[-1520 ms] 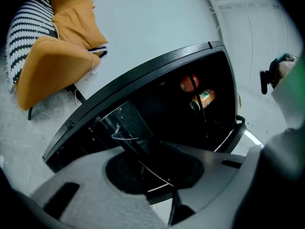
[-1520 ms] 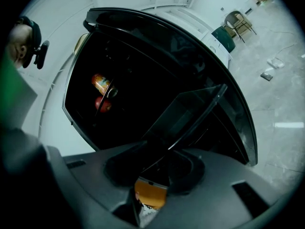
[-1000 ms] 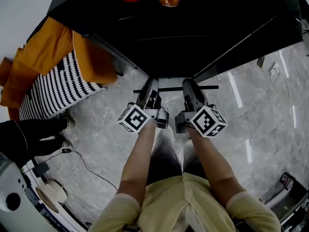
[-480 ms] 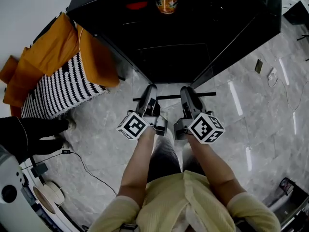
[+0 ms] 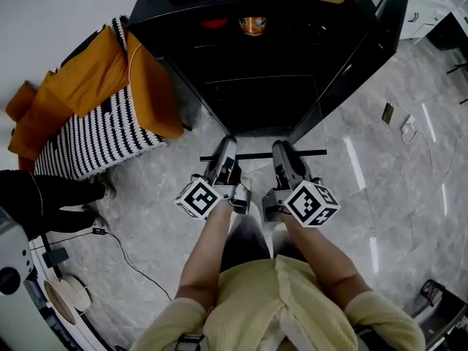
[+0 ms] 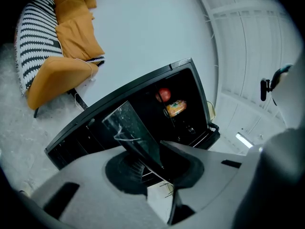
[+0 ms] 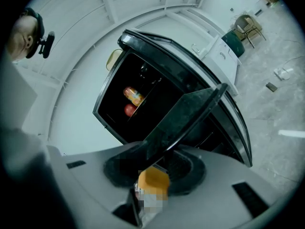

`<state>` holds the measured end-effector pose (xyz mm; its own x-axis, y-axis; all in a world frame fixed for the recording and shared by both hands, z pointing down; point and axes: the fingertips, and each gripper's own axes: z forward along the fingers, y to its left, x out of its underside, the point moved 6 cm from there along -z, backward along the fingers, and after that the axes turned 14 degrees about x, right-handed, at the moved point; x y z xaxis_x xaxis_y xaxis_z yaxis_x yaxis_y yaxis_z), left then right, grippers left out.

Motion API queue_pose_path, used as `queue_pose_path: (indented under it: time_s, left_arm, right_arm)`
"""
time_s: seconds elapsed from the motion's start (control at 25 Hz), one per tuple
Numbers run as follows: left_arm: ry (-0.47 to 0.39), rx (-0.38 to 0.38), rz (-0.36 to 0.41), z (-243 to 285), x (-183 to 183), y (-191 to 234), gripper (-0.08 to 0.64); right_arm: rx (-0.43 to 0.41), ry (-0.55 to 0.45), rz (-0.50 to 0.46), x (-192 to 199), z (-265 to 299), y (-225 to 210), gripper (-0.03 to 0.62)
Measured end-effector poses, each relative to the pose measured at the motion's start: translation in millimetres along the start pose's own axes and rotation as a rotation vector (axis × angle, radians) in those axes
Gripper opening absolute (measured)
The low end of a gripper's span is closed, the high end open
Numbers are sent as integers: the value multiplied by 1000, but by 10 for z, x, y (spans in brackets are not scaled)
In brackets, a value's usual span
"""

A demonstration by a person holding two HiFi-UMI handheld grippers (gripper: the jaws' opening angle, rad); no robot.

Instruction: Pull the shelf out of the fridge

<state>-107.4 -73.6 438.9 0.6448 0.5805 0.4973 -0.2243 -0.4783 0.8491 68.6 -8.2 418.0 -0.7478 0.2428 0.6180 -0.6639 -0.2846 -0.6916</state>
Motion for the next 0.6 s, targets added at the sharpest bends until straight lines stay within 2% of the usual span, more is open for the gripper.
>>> queue_pose_path:
  time_s: [0.16, 0.6]
  left_arm:
    - [2, 1, 22, -41, -78, -146, 94]
    - [-23, -1, 22, -131, -104, -448, 94]
  right_arm:
    - [-22, 4, -11, -49, -98, 100, 115]
    - [-50, 31, -41, -170, -317, 227, 117]
